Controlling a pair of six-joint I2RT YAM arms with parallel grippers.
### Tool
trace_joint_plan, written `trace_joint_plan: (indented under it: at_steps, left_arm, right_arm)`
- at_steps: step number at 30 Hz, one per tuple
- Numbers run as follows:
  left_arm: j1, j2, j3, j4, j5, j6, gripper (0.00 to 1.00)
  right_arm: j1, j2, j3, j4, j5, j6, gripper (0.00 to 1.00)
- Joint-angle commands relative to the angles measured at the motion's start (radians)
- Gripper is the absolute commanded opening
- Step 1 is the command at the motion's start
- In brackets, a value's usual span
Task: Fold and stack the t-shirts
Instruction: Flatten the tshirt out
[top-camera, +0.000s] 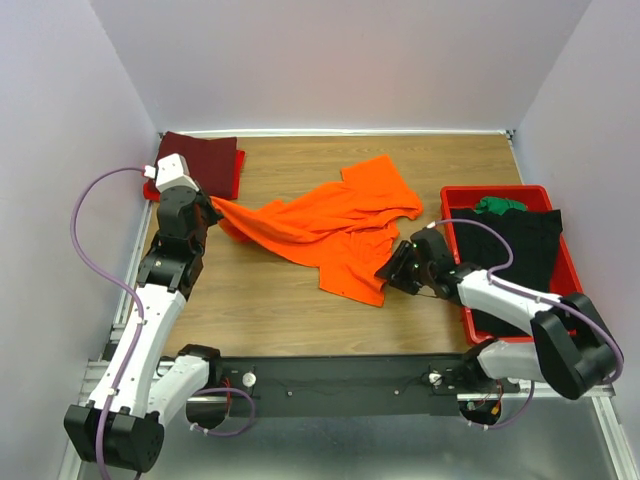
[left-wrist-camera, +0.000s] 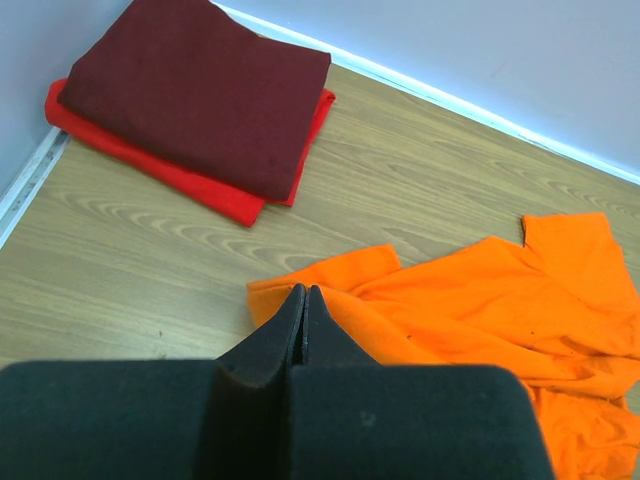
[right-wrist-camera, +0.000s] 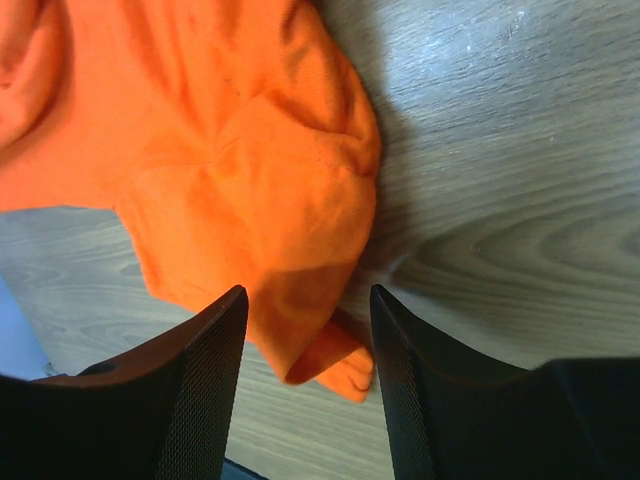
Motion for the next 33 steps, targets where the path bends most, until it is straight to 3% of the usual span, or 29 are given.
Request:
trace_joint_plan:
  at_steps: [1,2,4,7,9,18,23,33]
  left_arm:
    - [0.018,0.004,-0.011,0.03,0.03,0.013,0.0]
    - [0.021,0.003,-0.012,0.033,0.034,0.014,0.0]
    - [0.025,0.009,-0.011,0.033,0.04,0.014,0.0]
    - [0.026,0.013,-0.008,0.032,0.04,0.019,0.0]
    - [0.026,0.013,-0.005,0.029,0.04,0.021,0.0]
    - [0.026,0.027,0.207,-0.028,0.06,-0.01,0.0]
    - [0.026,-0.002,0.371,-0.068,0.065,-0.025,0.0]
    - [0.026,-0.111,0.526,-0.031,-0.032,-0.032,0.0]
  right_arm:
    - [0.009,0.062,0.036,0.068,-0.019,0.008,0.59]
    - [0.009,0.075,0.042,0.068,-0.019,0.007,0.59]
    - [0.009,0.096,0.059,0.068,-0.022,0.002,0.43]
    - [0.009,0.07,0.088,0.068,0.003,-0.021,0.1]
    - [0.009,0.035,0.11,0.06,0.019,-0.037,0.01]
    - [0.009,-0.155,0.551,-0.297,0.284,-0.277,0.01]
    - [0.009,-0.175,0.884,-0.443,0.301,-0.386,0.0]
    - [0.007,-0.14,1.176,-0.537,0.306,-0.492,0.0]
